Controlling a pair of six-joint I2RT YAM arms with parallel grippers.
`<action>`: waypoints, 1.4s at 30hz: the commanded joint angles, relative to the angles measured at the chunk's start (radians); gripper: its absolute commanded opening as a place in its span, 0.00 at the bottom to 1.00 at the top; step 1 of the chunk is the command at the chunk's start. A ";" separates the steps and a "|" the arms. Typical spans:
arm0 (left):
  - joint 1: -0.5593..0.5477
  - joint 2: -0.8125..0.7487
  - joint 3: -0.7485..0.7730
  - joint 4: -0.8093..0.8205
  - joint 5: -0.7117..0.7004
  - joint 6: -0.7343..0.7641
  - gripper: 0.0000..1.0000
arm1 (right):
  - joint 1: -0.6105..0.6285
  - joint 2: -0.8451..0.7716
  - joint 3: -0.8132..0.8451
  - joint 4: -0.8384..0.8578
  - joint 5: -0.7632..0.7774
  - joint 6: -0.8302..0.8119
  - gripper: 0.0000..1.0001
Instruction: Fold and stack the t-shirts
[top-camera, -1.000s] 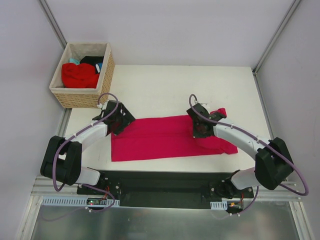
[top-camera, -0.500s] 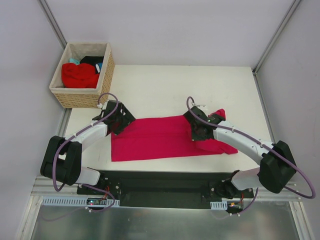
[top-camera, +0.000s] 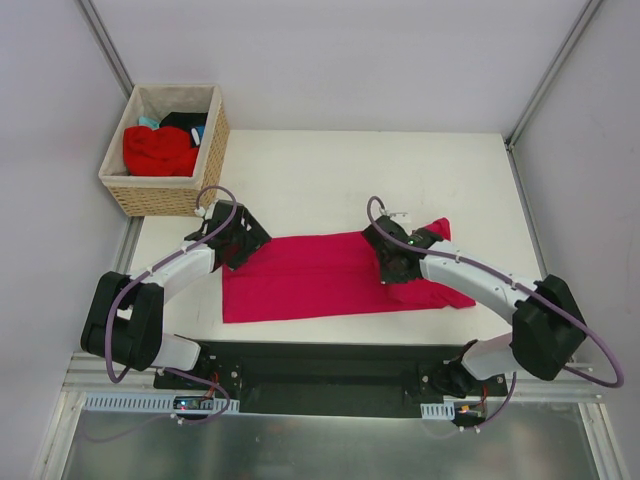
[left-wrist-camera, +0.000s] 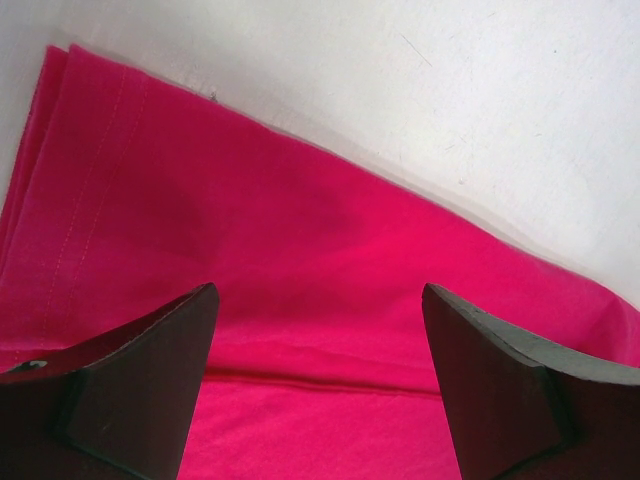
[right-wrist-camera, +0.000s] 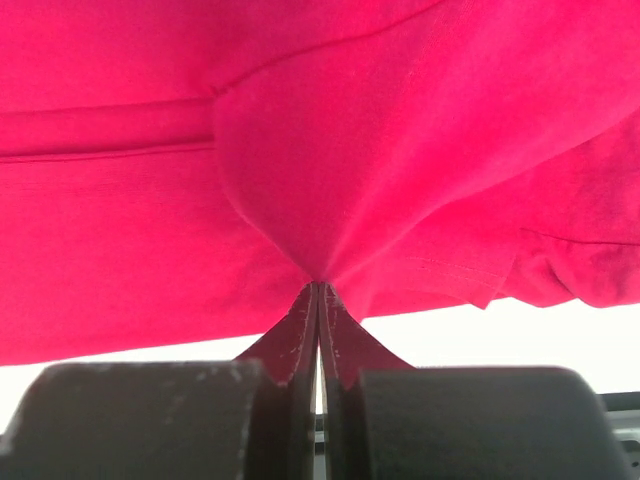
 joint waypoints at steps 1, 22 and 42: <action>0.010 0.001 0.005 0.005 0.025 -0.005 0.83 | 0.012 0.061 -0.039 0.023 0.030 0.026 0.01; 0.010 0.006 0.015 0.003 0.028 0.010 0.84 | -0.306 0.158 0.280 0.004 0.232 -0.126 0.89; 0.010 0.133 0.117 0.088 0.049 0.001 0.84 | -0.537 0.436 0.489 0.081 0.082 -0.240 0.88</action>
